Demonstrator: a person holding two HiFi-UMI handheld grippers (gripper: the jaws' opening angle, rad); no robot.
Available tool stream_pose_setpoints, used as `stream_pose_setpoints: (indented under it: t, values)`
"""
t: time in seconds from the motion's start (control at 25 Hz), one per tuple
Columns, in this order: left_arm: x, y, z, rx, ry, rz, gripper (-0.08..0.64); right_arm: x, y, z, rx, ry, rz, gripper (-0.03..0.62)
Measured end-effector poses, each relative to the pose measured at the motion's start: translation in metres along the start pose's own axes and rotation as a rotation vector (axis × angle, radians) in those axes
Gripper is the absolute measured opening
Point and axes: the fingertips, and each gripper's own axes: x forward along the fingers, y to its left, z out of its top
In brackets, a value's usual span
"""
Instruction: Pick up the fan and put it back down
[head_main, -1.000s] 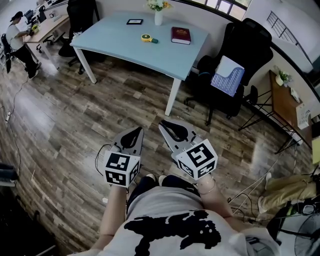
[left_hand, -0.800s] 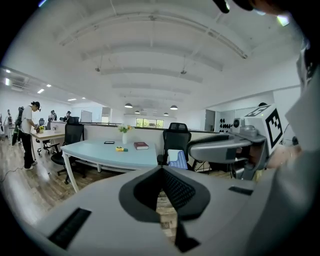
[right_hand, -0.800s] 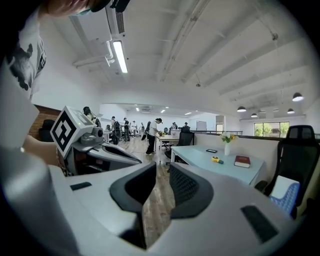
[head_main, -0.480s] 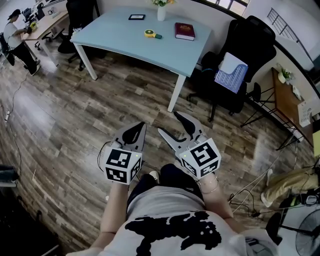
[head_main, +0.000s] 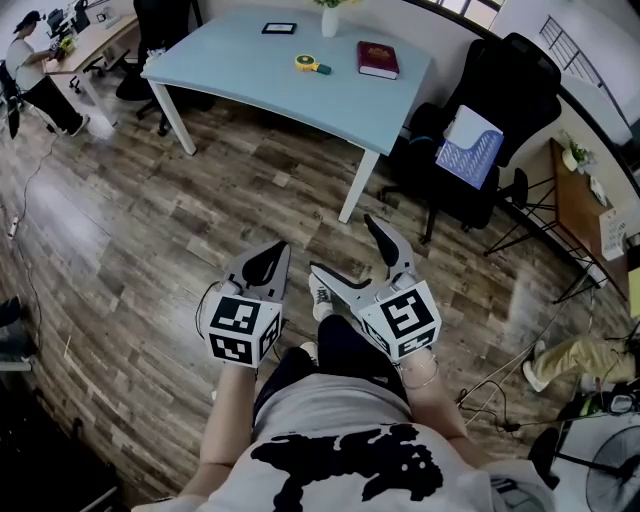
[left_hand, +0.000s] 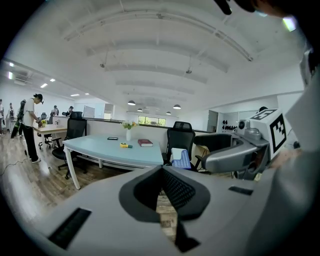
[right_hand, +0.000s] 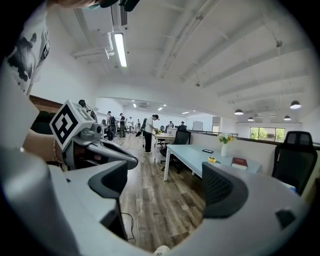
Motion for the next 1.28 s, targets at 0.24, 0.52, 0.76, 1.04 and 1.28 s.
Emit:
stream_pose_setpoints:
  t: [0.24, 0.52, 0.76, 1.04, 1.28]
  values:
    - [0.027, 0.025, 0.001, -0.014, 0.017, 0.019, 0.011, 0.030, -0.022, -0.005, 0.002, 0.006, 0.014, 0.457]
    - [0.079, 0.064, 0.023, -0.001, 0.027, 0.043, 0.011, 0.082, -0.074, -0.004, 0.016, 0.011, 0.042, 0.431]
    - [0.127, 0.100, 0.044, -0.024, 0.037, 0.075, 0.011, 0.130, -0.128, 0.000, 0.019, 0.031, 0.055, 0.425]
    - [0.174, 0.135, 0.072, -0.021, 0.028, 0.112, 0.011, 0.173, -0.183, 0.017, 0.024, -0.007, 0.039, 0.443]
    - [0.206, 0.158, 0.084, -0.041, 0.023, 0.133, 0.011, 0.200, -0.211, 0.020, 0.020, -0.006, 0.058, 0.445]
